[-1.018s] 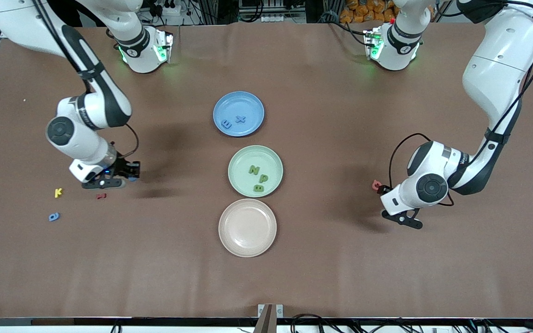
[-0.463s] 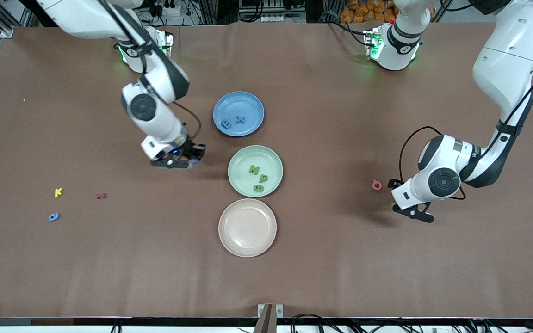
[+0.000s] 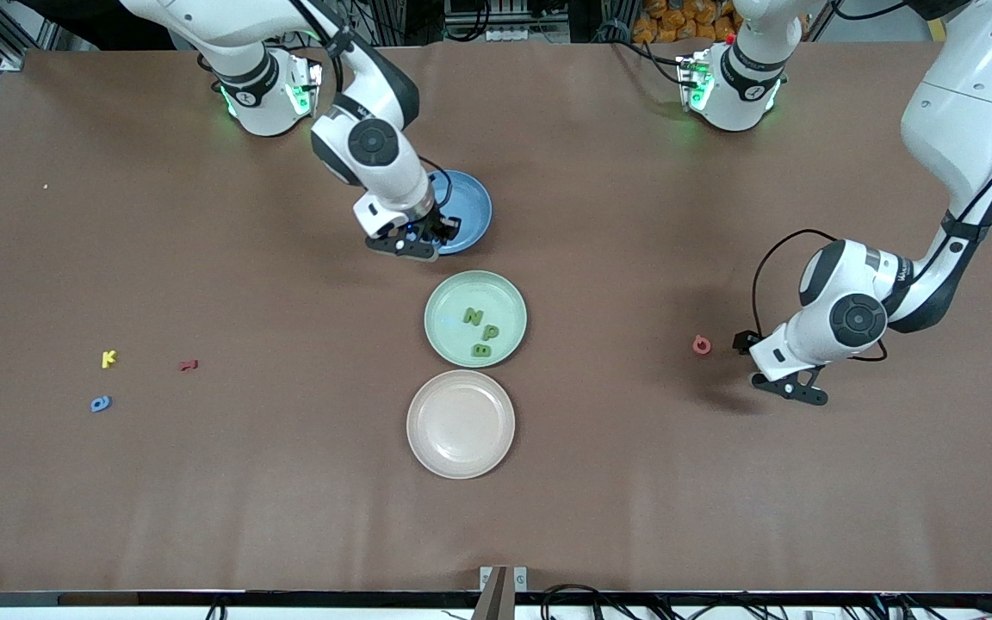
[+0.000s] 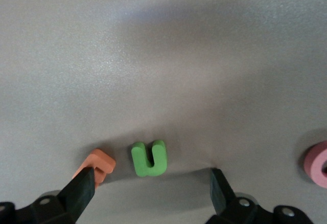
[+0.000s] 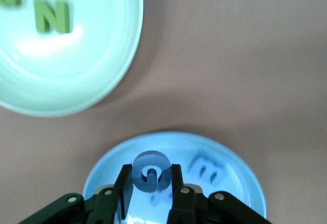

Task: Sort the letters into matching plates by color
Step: 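Lower the blue G onto the blue plate with the right gripper and release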

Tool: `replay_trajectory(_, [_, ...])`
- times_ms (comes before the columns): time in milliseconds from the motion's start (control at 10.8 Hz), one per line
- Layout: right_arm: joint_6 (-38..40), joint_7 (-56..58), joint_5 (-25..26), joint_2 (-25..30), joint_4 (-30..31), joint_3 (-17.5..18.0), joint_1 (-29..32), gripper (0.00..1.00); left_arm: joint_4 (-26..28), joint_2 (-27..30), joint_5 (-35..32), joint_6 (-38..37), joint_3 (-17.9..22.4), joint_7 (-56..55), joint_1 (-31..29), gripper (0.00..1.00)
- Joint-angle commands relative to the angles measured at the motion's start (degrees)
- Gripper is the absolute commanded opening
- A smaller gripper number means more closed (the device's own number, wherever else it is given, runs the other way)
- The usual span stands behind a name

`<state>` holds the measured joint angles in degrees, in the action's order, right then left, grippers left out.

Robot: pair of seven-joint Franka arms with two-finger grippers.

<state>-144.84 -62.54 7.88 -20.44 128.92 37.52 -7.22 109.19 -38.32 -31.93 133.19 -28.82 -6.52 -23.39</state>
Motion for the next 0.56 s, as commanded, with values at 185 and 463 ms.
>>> replay_trajectory(185, [10.27, -2.41, -0.06, -1.1, -0.51, 4.67, 0.8, 1.0, 1.99, 3.25, -1.12, -0.21, -2.29, -1.03, -0.08, 1.0])
replay_trajectory(463, [14.3, -1.27, 0.03, 2.32, -0.51, 5.37, 4.83, 1.0, 1.99, 2.38, -1.03, -0.57, -2.73, -1.21, -0.43, 1.0])
